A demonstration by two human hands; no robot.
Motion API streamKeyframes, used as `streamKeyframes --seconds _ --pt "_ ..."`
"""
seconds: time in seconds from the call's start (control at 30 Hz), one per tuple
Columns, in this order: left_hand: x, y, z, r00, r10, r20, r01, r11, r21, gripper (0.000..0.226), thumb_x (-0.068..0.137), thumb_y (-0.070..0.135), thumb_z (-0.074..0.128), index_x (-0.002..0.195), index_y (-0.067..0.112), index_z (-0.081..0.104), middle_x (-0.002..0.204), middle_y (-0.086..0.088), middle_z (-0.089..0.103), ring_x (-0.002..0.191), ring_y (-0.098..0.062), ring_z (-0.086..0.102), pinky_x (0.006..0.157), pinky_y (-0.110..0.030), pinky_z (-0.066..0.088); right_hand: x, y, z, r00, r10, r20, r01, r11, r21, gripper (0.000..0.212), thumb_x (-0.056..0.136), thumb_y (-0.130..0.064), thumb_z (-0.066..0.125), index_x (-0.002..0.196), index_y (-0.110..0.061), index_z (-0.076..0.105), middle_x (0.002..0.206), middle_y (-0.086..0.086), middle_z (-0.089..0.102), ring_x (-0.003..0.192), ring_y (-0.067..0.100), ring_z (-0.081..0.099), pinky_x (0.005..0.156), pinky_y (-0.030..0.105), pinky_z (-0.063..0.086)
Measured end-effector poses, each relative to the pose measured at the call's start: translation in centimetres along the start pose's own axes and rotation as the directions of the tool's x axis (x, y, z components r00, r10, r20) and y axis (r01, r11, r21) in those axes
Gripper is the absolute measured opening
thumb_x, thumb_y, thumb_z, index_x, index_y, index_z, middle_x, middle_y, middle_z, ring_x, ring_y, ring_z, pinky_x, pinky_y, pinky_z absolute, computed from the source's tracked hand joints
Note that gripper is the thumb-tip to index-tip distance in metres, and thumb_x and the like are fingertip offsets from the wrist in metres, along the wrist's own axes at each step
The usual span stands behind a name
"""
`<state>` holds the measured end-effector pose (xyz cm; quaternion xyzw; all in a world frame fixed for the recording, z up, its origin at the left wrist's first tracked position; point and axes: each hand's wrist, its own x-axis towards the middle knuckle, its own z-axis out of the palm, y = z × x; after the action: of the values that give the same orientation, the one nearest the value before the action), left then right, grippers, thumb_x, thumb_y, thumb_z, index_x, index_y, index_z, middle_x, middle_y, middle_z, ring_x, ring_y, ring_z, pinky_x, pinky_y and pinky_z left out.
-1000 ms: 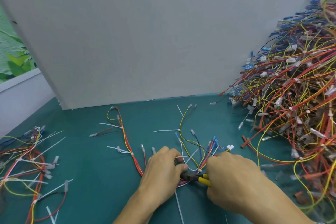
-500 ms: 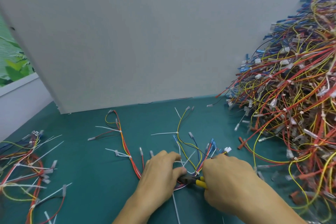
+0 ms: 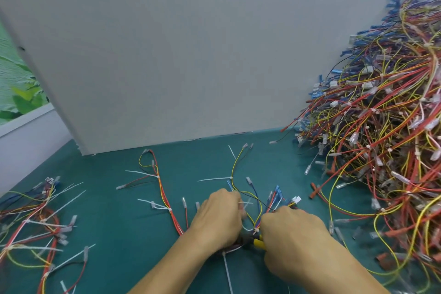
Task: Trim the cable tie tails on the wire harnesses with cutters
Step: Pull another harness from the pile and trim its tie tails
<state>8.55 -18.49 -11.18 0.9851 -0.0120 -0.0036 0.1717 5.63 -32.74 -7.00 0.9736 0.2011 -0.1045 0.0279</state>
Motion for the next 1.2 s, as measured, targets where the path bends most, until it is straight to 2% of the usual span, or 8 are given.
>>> streamKeyframes --seconds 0.07,0.13,0.27,0.37,0.47,0.57,0.77,1.2 --pt "-0.4 -1.4 -0.6 0.995 0.091 0.032 -0.086 0.988 -0.132 0.02 0.095 0.023 0.05 0.076 0.025 0.043 0.09 0.003 0.049 0.088 -0.017 0.049 0.079 -0.031 0.04 -0.1 0.0 -0.1 1.0 -0.007 0.01 0.007 1.0 0.019 0.013 0.09 -0.02 0.051 0.103 -0.019 0.051 0.12 0.007 0.056 0.112 0.029 0.057 0.072 0.032 0.037" --pt "-1.3 -3.0 -0.9 0.989 0.144 0.021 -0.133 0.956 -0.26 0.02 0.096 0.021 0.05 0.077 0.025 0.044 0.087 0.003 0.056 0.082 -0.014 0.051 0.078 -0.026 0.041 -0.3 0.1 -0.3 1.0 -0.017 -0.001 0.018 0.999 0.044 0.008 0.09 -0.021 0.051 0.091 -0.021 0.043 0.116 0.007 0.057 0.109 0.029 0.058 0.07 0.031 0.037" --pt "-2.8 -4.8 -0.2 0.989 0.116 -0.094 -0.146 0.876 -0.46 0.015 0.096 0.016 0.052 0.083 0.021 0.052 0.084 0.008 0.07 0.077 -0.009 0.062 0.08 -0.03 0.048 0.0 0.0 0.0 1.0 -0.02 -0.022 0.021 0.996 0.082 0.031 0.091 -0.031 0.051 0.071 -0.017 0.031 0.084 0.004 0.046 0.088 0.028 0.052 0.068 0.03 0.036" --pt "-2.9 -5.0 0.2 0.981 0.116 -0.153 -0.176 0.861 -0.477 0.018 0.096 0.013 0.052 0.082 0.023 0.051 0.082 0.013 0.07 0.075 -0.006 0.061 0.078 -0.027 0.049 0.1 -0.1 0.2 1.0 -0.021 -0.007 0.022 0.996 0.082 0.036 0.087 -0.03 0.052 0.066 -0.02 0.026 0.071 -0.002 0.03 0.078 0.026 0.042 0.063 0.027 0.034" --pt "-3.0 -5.0 0.4 0.977 0.098 -0.189 -0.182 0.849 -0.496 0.018 0.096 0.012 0.052 0.082 0.022 0.05 0.08 0.011 0.07 0.073 -0.004 0.061 0.075 -0.023 0.048 0.0 0.2 -0.3 1.0 -0.015 0.005 0.014 0.997 0.081 0.03 0.083 -0.027 0.053 0.065 -0.019 0.031 0.07 -0.002 0.033 0.065 0.021 0.04 0.049 0.025 0.025" --pt "-3.1 -4.7 0.5 0.974 0.08 -0.21 -0.181 0.834 -0.522 0.015 0.097 0.008 0.05 0.084 0.016 0.051 0.078 0.006 0.07 0.07 -0.004 0.061 0.07 -0.017 0.046 -0.1 0.4 -0.7 0.999 -0.021 0.032 0.017 0.994 0.104 0.031 0.084 -0.029 0.052 0.063 -0.016 0.033 0.068 -0.001 0.036 0.055 0.013 0.032 0.046 0.026 0.021" --pt "-3.3 -4.4 0.4 0.974 0.055 -0.218 -0.177 0.783 -0.596 0.016 0.097 0.003 0.049 0.083 0.012 0.049 0.076 -0.004 0.07 0.068 -0.013 0.063 0.069 -0.018 0.048 -0.1 0.5 -0.9 0.997 -0.033 0.075 0.024 0.992 0.121 0.032 0.086 -0.031 0.051 0.063 -0.014 0.036 0.065 -0.001 0.038 0.053 0.012 0.035 0.045 0.025 0.021" --pt "-3.2 -4.7 0.5 0.971 0.045 -0.235 -0.188 0.754 -0.63 0.018 0.097 0.004 0.048 0.083 0.014 0.051 0.075 -0.001 0.07 0.07 -0.013 0.065 0.074 -0.027 0.052 0.7 1.5 -0.7 0.991 -0.042 0.125 0.022 0.987 0.159 0.03 0.083 -0.039 0.051 0.068 -0.013 0.044 0.066 0.0 0.044 0.058 0.016 0.041 0.045 0.026 0.027"
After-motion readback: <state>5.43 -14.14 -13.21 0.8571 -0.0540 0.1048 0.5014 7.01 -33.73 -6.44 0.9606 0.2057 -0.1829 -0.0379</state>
